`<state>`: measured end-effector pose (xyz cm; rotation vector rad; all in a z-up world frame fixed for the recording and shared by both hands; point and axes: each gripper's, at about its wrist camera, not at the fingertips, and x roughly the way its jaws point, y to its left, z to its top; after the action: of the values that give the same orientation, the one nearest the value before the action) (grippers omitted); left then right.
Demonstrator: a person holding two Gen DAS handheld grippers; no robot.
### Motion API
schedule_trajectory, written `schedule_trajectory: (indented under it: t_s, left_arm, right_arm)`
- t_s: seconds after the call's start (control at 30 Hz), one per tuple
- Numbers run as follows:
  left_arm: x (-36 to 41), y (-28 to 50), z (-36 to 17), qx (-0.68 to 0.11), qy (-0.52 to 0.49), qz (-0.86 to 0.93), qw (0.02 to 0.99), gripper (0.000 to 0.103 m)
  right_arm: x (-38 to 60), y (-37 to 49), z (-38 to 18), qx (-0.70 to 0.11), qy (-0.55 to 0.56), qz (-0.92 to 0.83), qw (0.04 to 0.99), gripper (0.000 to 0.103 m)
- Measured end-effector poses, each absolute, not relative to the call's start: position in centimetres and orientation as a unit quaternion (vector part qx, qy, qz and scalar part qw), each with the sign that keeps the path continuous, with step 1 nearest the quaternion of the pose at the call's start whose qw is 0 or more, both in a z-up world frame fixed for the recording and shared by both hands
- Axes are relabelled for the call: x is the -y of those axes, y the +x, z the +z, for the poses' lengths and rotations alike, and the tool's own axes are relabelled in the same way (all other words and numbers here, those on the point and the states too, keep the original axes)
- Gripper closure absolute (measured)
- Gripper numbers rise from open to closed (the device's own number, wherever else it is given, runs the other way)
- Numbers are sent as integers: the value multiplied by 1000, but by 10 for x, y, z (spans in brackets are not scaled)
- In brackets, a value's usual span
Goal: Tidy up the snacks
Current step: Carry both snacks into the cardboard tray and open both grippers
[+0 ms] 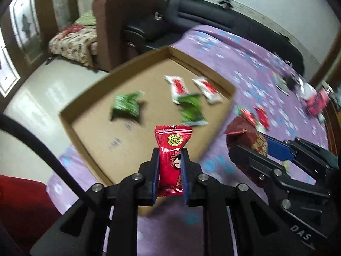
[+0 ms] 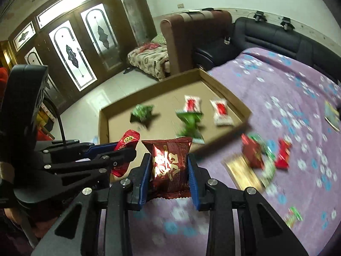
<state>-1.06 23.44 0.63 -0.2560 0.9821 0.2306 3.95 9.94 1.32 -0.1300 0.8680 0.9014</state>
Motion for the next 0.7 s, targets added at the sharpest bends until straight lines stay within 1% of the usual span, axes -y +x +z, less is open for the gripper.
schedule_trajectory:
  t_s: [0.33,0.7]
  left_arm:
    - [-286,13,-11,-480,-134,168,850,83]
    - [-299,32,-30,-510,-143,181,829,83]
  right_arm:
    - [-155,69,1,-417,-67,430,798,71]
    - [-174,86,-24,-443,-94,403,795,70]
